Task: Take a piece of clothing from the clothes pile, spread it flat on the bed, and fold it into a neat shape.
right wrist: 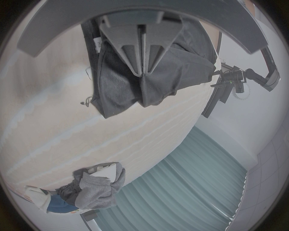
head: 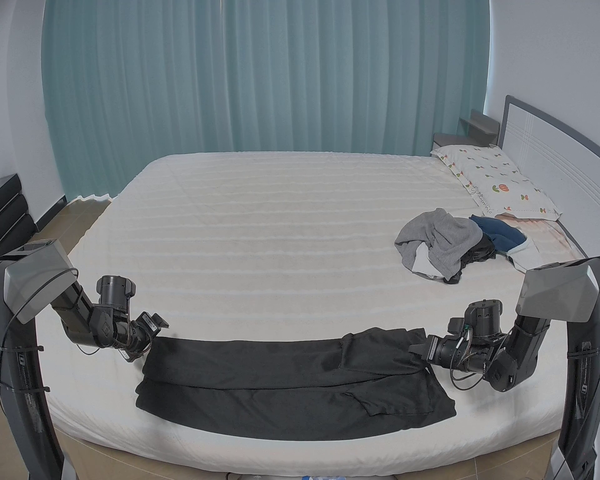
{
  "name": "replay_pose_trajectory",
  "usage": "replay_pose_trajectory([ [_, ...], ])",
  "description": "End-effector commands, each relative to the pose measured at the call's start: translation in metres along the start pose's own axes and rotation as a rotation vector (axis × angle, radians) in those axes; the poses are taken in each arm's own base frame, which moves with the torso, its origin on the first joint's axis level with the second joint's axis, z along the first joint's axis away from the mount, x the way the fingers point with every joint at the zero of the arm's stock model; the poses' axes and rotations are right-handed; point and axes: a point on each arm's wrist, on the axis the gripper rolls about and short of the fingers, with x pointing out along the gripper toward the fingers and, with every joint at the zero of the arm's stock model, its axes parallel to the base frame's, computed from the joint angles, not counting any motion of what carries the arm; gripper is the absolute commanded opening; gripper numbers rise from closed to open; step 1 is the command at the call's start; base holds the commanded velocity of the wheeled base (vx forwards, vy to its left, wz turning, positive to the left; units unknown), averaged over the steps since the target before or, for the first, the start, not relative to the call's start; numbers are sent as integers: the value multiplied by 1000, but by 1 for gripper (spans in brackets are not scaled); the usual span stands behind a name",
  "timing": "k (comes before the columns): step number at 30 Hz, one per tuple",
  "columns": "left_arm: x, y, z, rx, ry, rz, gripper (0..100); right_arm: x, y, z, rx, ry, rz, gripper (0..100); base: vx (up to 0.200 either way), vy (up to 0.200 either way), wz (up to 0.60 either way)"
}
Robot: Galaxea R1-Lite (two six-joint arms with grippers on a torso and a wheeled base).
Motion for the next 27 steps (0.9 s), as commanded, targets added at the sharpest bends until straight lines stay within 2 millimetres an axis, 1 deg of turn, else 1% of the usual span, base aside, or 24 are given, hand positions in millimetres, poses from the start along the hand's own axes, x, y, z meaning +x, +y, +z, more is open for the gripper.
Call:
replay_pose_trajectory([
  [1,0,0,0,1,1,-1,100,-10,3,-2,-6,11,4,0,0,0,0],
  [5,0,0,0,1,1,-1,100,-15,0,-8,-30,35,-9,0,0,0,0],
  [11,0,0,0,1,0,-2,100,-26,-1,-7,-30,29,-22,0,0,0,0],
  [16,0,0,0,1,1,-1,100,-28,-6,-12,-16,52,-30,0,0,0,0],
  [23,0,0,-1,0,2,0,100,-29,-4,-19,-16,80,-30,0,0,0,0],
  [24,0,0,-1,0,2,0,100,-28,-3,-21,-16,89,-31,100,0,0,0],
  [27,0,0,-1,0,2,0,100,-27,-3,-22,-19,89,-26,100,0,0,0],
])
